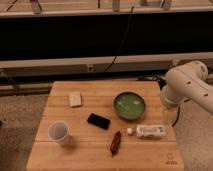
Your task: Place the white sponge in the ceramic cup
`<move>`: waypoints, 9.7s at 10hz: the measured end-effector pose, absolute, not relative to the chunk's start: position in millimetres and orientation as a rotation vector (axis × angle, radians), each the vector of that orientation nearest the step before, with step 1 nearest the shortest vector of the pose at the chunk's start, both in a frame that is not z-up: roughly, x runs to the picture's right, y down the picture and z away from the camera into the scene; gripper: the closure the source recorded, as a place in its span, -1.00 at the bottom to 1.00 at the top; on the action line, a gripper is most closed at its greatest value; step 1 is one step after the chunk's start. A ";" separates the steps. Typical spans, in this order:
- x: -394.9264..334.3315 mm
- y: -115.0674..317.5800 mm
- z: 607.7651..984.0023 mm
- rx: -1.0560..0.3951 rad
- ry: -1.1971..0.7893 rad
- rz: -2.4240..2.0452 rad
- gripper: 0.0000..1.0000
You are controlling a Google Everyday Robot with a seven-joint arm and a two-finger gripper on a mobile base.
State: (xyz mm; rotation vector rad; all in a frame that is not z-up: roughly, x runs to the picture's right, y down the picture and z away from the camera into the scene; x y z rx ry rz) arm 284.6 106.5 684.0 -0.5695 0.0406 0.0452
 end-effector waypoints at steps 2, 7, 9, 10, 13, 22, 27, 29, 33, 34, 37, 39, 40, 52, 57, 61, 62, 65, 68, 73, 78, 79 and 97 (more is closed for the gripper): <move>284.6 106.5 684.0 -0.570 0.041 0.045 -0.60; 284.5 106.4 684.0 -0.569 0.040 0.045 -0.60; 275.1 103.1 686.4 -0.564 0.045 0.016 -0.60; 263.6 99.6 689.0 -0.559 0.042 -0.007 -0.60; 215.7 87.6 697.4 -0.539 0.041 -0.099 -0.60; 142.3 52.1 717.8 -0.451 0.044 -0.315 -0.60; 105.3 32.5 733.0 -0.405 0.026 -0.409 -0.60; 90.0 32.2 735.7 -0.401 0.010 -0.439 -0.60; 67.5 27.1 743.6 -0.386 -0.006 -0.499 -0.60; 66.3 26.8 745.4 -0.385 -0.011 -0.505 -0.60; 36.6 22.6 755.5 -0.382 -0.049 -0.538 -0.60; 34.4 19.2 762.3 -0.381 -0.057 -0.570 -0.60; 31.3 18.6 764.4 -0.382 -0.062 -0.578 -0.60; -43.8 9.5 810.1 -0.410 -0.183 -0.726 -0.60; -82.4 15.1 836.0 -0.422 -0.217 -0.783 -0.60; -92.6 24.2 853.1 -0.441 -0.228 -0.824 -0.60; -103.3 27.6 859.2 -0.441 -0.234 -0.836 -0.60; -112.1 29.8 870.1 -0.454 -0.242 -0.868 -0.60; -129.6 37.5 886.4 -0.473 -0.261 -0.885 -0.60; -140.8 42.5 907.3 -0.507 -0.308 -0.923 -0.60; -148.8 50.5 919.0 -0.528 -0.345 -0.964 -0.60; -152.1 52.6 920.5 -0.532 -0.355 -0.973 -0.60; -168.9 70.2 931.6 -0.562 -0.396 -1.063 -0.60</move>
